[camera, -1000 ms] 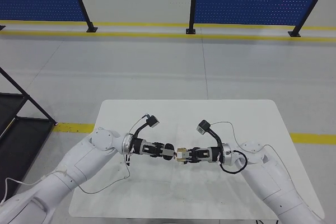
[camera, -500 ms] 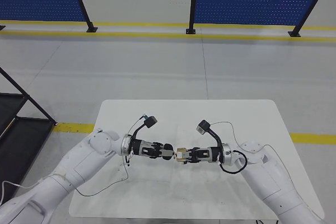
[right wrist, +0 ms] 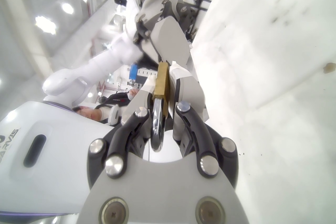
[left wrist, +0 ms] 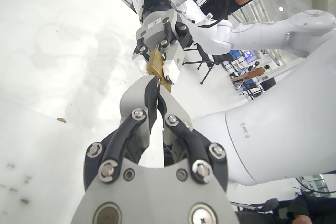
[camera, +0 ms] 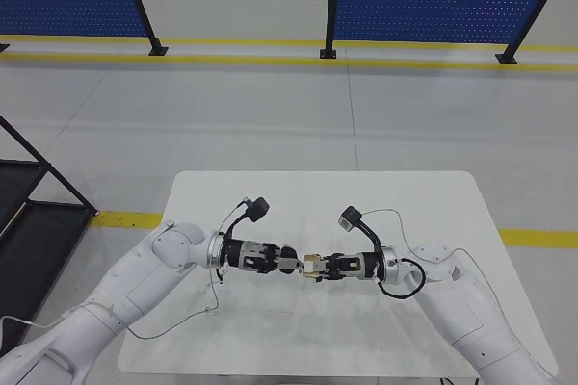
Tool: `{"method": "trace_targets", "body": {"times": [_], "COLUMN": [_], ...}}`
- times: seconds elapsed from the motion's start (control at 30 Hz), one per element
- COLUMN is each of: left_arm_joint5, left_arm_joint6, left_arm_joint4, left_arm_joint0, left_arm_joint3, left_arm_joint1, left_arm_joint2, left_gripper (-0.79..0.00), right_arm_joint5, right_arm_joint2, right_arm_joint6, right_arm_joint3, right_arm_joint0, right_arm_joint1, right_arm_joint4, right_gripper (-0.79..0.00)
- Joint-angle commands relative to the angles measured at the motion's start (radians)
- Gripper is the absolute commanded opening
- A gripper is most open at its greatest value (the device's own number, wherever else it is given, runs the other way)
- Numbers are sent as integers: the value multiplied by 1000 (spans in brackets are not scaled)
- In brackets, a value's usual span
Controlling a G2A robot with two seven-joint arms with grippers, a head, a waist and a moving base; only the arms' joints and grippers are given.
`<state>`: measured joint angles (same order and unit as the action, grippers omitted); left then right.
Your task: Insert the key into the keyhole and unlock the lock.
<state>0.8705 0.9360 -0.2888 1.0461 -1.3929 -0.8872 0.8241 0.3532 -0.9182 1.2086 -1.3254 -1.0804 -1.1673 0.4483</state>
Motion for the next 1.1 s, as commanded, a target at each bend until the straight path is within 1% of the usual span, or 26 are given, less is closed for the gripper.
{"method": "trace_targets", "body": {"times": [0.0,0.13,0.73,1.07], "left_arm_joint5": [2,11,80,113], "left_arm_joint6": [-10,-28,-206,-373], "left_arm_joint4": [9,35,338,580], "left_arm_joint0": [6,14,78,140], "left_arm_joint3": [-7,-20,-97,-157], "left_arm_joint1": [0,0,4,5], "left_arm_joint2": [5,16,91,160], "left_gripper": [-785,-785,-785,-785], "right_arm_joint5": [0,0,0,0], "right_arm_joint2": [0,0,0,0], "right_arm_joint6": [0,0,0,0], "right_arm_joint3": [0,0,0,0], "right_arm_joint0": [0,0,0,0], "right_arm_joint1": [0,0,0,0], "right_arm_joint4": [0,0,0,0], "right_gripper": [-785,-785,-785,-785]}}
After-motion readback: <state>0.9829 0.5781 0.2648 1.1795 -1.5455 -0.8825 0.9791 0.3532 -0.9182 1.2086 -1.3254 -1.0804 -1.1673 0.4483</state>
